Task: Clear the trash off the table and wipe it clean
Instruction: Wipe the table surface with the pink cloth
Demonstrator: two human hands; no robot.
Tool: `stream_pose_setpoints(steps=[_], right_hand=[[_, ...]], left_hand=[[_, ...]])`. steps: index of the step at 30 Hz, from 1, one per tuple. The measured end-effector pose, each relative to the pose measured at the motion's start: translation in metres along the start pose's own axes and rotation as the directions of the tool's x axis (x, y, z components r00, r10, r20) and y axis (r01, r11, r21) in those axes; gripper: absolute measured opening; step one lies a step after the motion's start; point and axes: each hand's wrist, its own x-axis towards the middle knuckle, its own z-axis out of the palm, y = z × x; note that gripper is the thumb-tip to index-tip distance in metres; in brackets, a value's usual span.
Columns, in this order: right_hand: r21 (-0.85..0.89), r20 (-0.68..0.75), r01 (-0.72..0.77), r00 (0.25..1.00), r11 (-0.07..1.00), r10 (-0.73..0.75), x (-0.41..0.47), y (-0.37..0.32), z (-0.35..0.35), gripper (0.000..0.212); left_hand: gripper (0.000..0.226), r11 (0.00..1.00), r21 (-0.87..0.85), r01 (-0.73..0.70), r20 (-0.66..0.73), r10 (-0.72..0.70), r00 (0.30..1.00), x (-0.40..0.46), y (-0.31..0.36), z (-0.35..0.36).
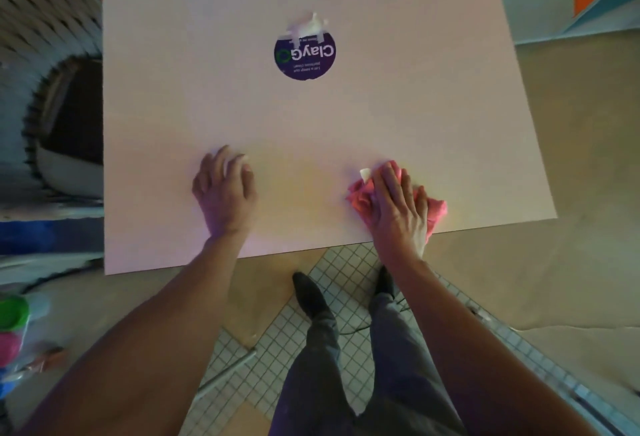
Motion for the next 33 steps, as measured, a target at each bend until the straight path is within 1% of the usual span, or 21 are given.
stream_pose_setpoints(steps=[4,6,8,11,14,19,22,26,28,31,33], right_hand=[[-0.017,-0.036,-0.017,0.999,1.0,0.017,0.01,0.025,-0.007,0.059],[-0.02,-0.055,-0.026,0.998,0.999,0.025,0.016,0.038,-0.011,0.058],[-0.02,-0.062,-0.028,0.998,0.999,0.027,0.021,0.048,-0.012,0.058],[-0.022,-0.1,-0.031,0.995,0.999,0.029,0.03,0.064,-0.015,0.059],[-0.015,-0.155,-0.065,0.986,0.998,0.062,0.042,0.078,-0.022,0.063],[-0.027,-0.139,-0.147,0.98,0.989,0.141,0.09,0.109,-0.025,0.061],[-0.035,-0.093,-0.198,0.977,0.98,0.194,0.138,0.119,-0.025,0.065],[-0.01,-0.009,-0.198,0.98,0.98,0.198,0.199,0.114,-0.025,0.072],[-0.033,-0.011,-0.184,0.983,0.982,0.183,0.2,0.108,-0.023,0.07],[-0.04,-0.04,-0.08,0.996,0.996,0.078,0.165,0.104,-0.024,0.053],[-0.002,-0.053,-0.063,0.997,0.998,0.063,0.127,0.103,-0.026,0.045]], left_hand=[[0.026,0.998,-0.06,-0.037,0.024,0.039,0.999,0.012,0.065,0.021],[0.03,0.997,-0.064,-0.043,0.062,0.047,0.997,0.017,0.095,0.033],[0.035,0.999,-0.038,-0.026,0.125,0.03,0.992,0.021,0.119,0.044],[0.043,0.999,0.014,0.036,0.201,-0.038,0.979,0.016,0.142,0.056],[0.048,0.997,0.064,0.05,0.184,-0.061,0.981,0.004,0.148,0.058],[0.049,0.992,0.098,0.078,0.118,-0.09,0.989,0.005,0.153,0.062],[0.049,0.991,0.112,0.074,0.12,-0.087,0.989,0.003,0.154,0.063],[0.049,0.99,0.121,0.069,0.127,-0.084,0.988,0.004,0.151,0.064],[0.049,0.989,0.131,0.067,0.131,-0.084,0.988,0.004,0.15,0.064],[0.05,0.988,0.14,0.067,0.136,-0.086,0.987,0.004,0.151,0.062],[0.051,0.988,0.14,0.07,0.147,-0.091,0.985,0.005,0.15,0.061]])
